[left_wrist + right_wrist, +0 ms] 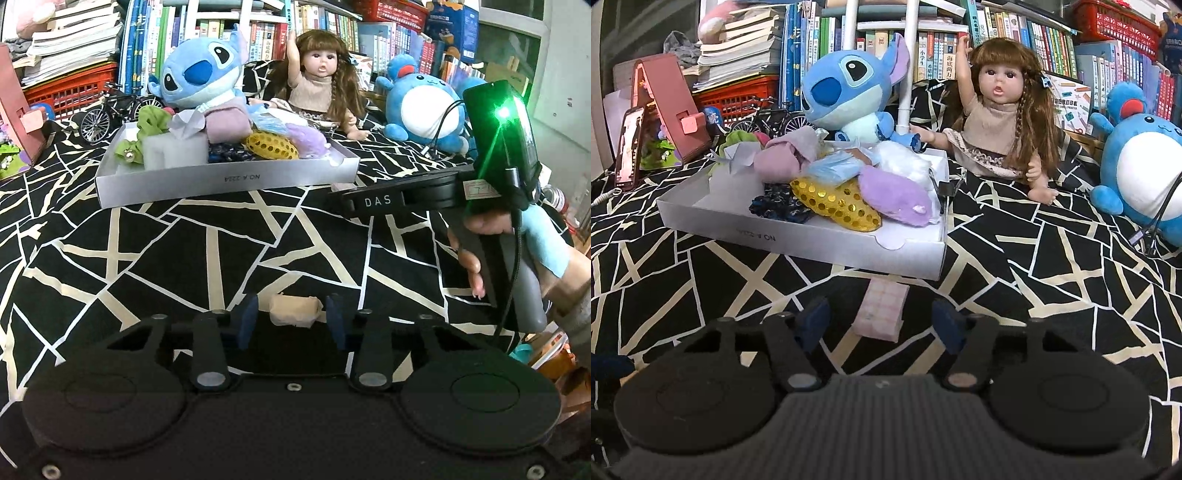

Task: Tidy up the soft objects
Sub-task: 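Grasp the beige sponge with the left tool while the right tool grasps the pink card, then carry the beige sponge and pink card with both tools over the tray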

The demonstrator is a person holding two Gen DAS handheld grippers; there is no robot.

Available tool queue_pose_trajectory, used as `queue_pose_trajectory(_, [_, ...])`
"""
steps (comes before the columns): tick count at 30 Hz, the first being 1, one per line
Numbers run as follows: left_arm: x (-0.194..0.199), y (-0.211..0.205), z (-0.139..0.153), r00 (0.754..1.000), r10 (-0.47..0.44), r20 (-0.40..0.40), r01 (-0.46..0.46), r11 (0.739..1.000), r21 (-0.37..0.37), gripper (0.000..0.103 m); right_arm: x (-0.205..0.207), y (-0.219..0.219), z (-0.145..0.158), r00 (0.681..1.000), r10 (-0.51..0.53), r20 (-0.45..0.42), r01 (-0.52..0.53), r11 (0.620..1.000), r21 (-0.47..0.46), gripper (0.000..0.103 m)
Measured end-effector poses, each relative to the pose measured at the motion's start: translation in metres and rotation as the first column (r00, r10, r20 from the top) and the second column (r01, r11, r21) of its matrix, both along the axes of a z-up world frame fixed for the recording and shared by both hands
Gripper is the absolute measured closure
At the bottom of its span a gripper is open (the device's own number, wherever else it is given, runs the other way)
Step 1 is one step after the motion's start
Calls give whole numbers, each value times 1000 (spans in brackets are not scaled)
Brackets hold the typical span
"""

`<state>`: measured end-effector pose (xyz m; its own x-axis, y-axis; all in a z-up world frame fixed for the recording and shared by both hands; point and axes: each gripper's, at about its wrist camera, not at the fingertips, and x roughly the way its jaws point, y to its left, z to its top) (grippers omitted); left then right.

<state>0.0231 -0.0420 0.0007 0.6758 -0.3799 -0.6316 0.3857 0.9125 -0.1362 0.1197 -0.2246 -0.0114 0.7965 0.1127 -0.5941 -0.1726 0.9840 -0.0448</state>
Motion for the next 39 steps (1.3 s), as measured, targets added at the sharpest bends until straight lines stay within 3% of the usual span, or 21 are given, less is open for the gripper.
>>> queue_pose_trajectory(15, [5,3,6,999,36,27,-36,999,-1,76,1,0,0,1000,-20,-9,21,999,26,69])
queue_pose_trajectory(27, [30,25,23,993,108,56,-106,994,-26,77,-6,-1,15,999,-32,29,31,998,49,70])
queue_pose_trajectory(39, [84,59,59,962,231,143,-224,973,-59,77,3,1,48,994,-37,106,33,999,38,70])
